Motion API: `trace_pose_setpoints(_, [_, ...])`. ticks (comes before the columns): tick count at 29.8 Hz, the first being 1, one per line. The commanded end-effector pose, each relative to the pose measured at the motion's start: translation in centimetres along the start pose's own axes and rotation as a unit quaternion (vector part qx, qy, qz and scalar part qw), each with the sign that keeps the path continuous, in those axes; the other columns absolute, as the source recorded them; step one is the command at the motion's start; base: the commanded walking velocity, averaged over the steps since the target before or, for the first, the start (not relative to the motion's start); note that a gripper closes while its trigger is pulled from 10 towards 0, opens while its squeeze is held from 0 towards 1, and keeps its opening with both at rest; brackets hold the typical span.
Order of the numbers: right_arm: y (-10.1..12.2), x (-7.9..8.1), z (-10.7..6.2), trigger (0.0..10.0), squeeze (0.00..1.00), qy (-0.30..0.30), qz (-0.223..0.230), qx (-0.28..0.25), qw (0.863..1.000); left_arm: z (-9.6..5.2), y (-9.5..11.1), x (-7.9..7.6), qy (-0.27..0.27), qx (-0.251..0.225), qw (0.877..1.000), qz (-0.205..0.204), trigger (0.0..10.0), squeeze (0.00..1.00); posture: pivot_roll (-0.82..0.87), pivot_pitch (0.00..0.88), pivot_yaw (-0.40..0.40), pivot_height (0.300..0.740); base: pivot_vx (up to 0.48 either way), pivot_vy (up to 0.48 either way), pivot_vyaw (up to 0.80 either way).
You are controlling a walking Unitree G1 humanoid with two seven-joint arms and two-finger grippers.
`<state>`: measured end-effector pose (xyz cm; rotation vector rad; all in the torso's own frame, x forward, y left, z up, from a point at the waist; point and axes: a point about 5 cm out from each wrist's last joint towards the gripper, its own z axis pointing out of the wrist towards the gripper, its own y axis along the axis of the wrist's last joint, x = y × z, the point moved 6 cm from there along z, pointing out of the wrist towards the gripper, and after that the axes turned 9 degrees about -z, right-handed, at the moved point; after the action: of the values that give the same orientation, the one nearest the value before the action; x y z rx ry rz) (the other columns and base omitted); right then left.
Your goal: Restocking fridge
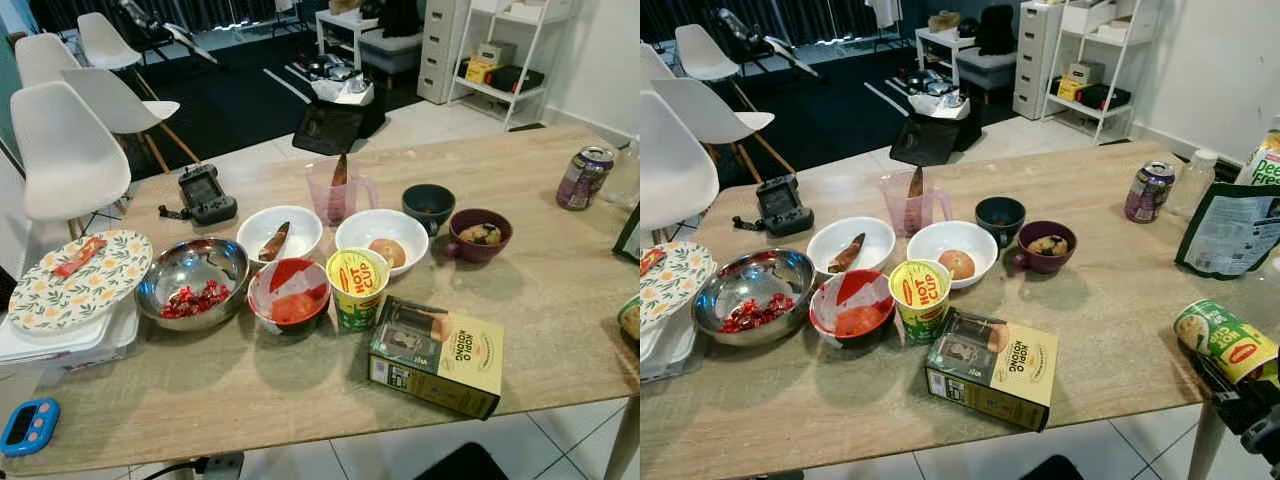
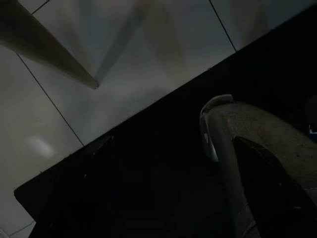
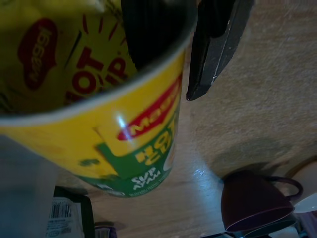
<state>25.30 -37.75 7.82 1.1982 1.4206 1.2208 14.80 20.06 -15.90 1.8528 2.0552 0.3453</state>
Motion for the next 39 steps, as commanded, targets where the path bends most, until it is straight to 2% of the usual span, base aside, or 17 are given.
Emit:
trace_pose_setpoints(1, [0.7, -0.4, -0.3, 10.0, 0.0, 0.002, -0.006, -0.006, 1.0, -0.1, -0.1, 0.5, 0.005, 0.005, 1.0, 0.011, 10.0, 0.0, -0.14, 0.0, 0.038, 0.74, 0.0, 0.0, 0.0])
trace_pose_setpoints(6, [1.1, -0.7, -0.5, 10.0, 0.0, 0.003, -0.009, -0.01, 1.0, -0.1, -0.1, 0.5, 0.004, 0.006, 1.0, 0.012, 10.0, 0.0, -0.14, 0.0, 0.037, 0.74, 0.0, 0.0, 0.0])
trace_pose_setpoints(7, [1.2, -0.7, -0.4, 0.0, 0.0, 0.003, -0.009, -0.013, 1.0, -0.1, -0.1, 0.4, 0.004, 0.006, 1.0, 0.013, 10.0, 0.0, -0.14, 0.0, 0.035, 0.74, 0.0, 0.0, 0.0])
trace_pose_setpoints(19, [2.0, -0.2, 0.3, 0.0, 0.0, 0.016, -0.016, -0.025, 0.999, 0.0, 0.0, 0.1, 0.001, 0.005, 1.0, 0.012, 10.0, 0.0, -0.14, 0.0, 0.033, 0.74, 0.0, 0.0, 0.0])
trace_pose_setpoints(24, [1.8, 0.8, 0.1, 0.0, 0.0, 0.054, -0.03, -0.005, 0.998, 0.0, -0.1, 0.0, 0.0, 0.005, 1.0, 0.01, 10.0, 0.0, -0.14, 0.0, 0.034, 0.74, 0.0, 0.0, 0.0])
trace_pose_setpoints(26, [1.7, 2.3, -1.1, 0.0, 0.0, 0.125, -0.033, 0.026, 0.991, 0.0, -0.1, 0.0, -0.001, 0.006, 1.0, 0.009, 10.0, 0.0, -0.14, 0.0, 0.035, 0.74, 0.0, 0.0, 0.0])
trace_pose_setpoints(27, [1.7, 2.3, -1.1, 0.0, 0.0, 0.125, -0.033, 0.026, 0.991, 0.0, -0.1, 0.0, -0.001, 0.006, 1.0, 0.009, 10.0, 0.0, -0.14, 0.0, 0.035, 0.74, 0.0, 0.0, 0.0])
trace_pose_setpoints(30, [2.8, 3.7, -2.7, 0.0, 0.0, 0.195, -0.044, 0.055, 0.978, 0.0, -0.1, 0.0, -0.001, 0.006, 1.0, 0.009, 10.0, 0.0, -0.15, 0.0, 0.036, 0.74, 0.0, 0.0, 0.0])
trace_pose_setpoints(34, [4.2, 4.1, -3.5, 0.0, 0.0, 0.223, -0.071, 0.073, 0.969, 0.0, -0.1, -0.1, -0.002, 0.006, 1.0, 0.008, 10.0, 0.0, -0.15, 0.0, 0.038, 0.74, 0.0, 0.0, 0.0])
trace_pose_setpoints(36, [5.3, 4.7, -4.2, 0.0, 0.0, 0.249, -0.106, 0.098, 0.958, 0.0, 0.1, -0.1, -0.003, 0.004, 1.0, 0.007, 10.0, 0.0, -0.16, 0.0, 0.039, 0.74, 0.0, 0.0, 0.0])
trace_pose_setpoints(37, [5.3, 4.7, -4.2, 0.0, 0.0, 0.249, -0.106, 0.098, 0.958, 0.0, 0.1, -0.1, -0.003, 0.004, 1.0, 0.007, 10.0, 0.0, -0.16, 0.0, 0.039, 0.74, 0.0, 0.0, 0.0])
trace_pose_setpoints(39, [6.4, 5.3, -4.8, 0.0, 0.0, 0.273, -0.131, 0.109, 0.947, 0.1, 0.2, -0.2, -0.004, 0.002, 1.0, 0.007, 10.0, 0.0, -0.16, 0.0, 0.042, 0.74, 0.0, 0.0, 0.0])
